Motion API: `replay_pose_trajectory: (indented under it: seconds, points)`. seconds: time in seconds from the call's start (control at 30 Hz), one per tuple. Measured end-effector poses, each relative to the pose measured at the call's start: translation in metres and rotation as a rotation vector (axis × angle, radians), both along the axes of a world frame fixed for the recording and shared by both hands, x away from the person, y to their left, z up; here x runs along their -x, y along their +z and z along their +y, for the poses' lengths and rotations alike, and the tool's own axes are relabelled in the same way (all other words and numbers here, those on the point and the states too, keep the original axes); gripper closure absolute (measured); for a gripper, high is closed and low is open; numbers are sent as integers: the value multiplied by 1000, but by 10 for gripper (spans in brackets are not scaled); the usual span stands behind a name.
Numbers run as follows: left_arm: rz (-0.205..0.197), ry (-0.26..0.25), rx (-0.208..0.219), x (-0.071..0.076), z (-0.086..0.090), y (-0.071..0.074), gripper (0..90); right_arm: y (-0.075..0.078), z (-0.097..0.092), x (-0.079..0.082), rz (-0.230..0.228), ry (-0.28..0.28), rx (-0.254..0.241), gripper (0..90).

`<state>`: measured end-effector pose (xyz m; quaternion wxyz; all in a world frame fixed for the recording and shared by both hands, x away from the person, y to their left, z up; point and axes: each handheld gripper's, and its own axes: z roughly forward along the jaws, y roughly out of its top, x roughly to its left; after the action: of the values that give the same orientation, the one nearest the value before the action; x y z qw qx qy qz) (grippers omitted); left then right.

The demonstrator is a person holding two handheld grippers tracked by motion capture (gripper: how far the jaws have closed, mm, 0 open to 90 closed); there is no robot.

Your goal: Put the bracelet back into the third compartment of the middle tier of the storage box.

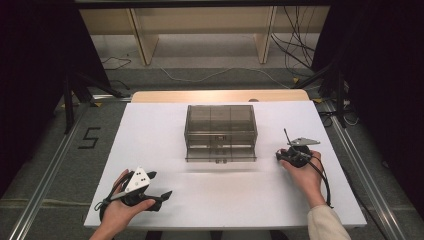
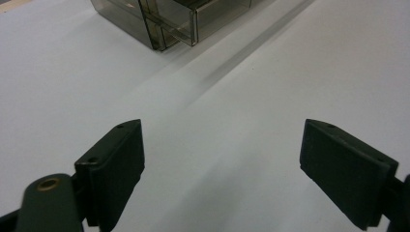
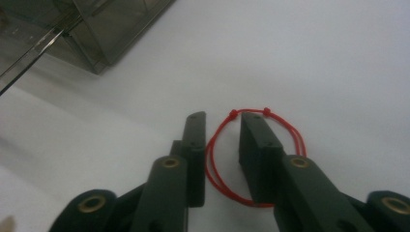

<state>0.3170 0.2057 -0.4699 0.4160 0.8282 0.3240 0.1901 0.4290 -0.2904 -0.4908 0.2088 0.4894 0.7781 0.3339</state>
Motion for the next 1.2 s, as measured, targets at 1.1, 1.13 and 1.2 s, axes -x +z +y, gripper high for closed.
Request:
replay_pose_trajectory:
  seconds: [1.1,1.13,1.2]
  points:
    - [5,-7,0,0,-2,-1,158,7,1,2,-9,-54,-102,900]
    - [4,-7,0,0,-2,-1,158,8,2,3,-8,-54,-104,900]
    - [5,-7,0,0,-2,-1,159,9,2,3,-19,-51,-105,900]
